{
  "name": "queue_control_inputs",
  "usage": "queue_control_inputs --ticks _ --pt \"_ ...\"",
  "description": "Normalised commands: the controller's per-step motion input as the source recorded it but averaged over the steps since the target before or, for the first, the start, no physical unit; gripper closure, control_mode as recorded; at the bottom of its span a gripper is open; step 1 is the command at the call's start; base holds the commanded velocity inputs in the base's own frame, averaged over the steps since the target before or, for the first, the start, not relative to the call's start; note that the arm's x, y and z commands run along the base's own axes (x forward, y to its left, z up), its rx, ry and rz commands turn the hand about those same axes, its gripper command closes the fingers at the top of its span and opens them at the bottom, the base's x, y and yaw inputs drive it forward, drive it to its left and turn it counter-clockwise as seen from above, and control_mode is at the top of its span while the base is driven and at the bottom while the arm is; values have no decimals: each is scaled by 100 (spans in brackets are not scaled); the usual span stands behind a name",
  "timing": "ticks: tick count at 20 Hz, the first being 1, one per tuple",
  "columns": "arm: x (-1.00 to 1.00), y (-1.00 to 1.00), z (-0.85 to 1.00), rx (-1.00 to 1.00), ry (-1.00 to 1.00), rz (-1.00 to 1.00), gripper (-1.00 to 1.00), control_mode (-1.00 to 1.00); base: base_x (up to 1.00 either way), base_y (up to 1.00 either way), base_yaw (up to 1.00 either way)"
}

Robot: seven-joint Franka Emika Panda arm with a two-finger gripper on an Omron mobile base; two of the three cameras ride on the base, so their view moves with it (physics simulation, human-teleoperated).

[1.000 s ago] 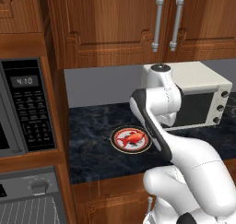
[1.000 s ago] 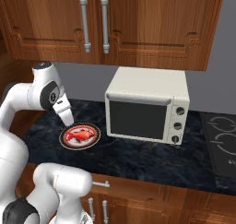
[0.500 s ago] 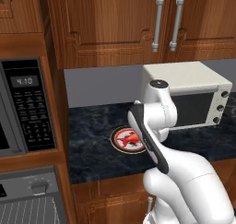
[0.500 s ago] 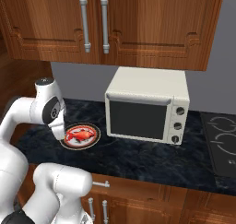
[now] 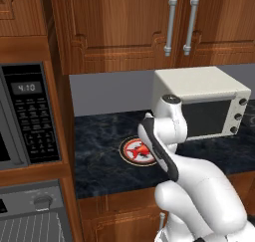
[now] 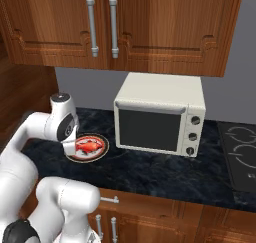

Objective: Place the fish on the rack of the oven, and slide the rack back inside. Close the oven door.

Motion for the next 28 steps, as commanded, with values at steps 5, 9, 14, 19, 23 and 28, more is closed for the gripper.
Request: queue_control_inputs --ticks 5,9,14,19,23,28 --pt "71 2 -8 0 24 0 -100 -100 0 0 0" --pt "66 18 -24 0 17 0 -100 -100 0 0 0" --pt "43 34 -40 0 3 0 -100 -100 0 0 0" --pt "13 28 -51 -2 0 0 -100 -100 0 0 0" --pt "0 8 -49 -1 0 -1 -100 -100 0 0 0" --pt "0 -1 -33 0 0 0 -100 -100 0 0 0"
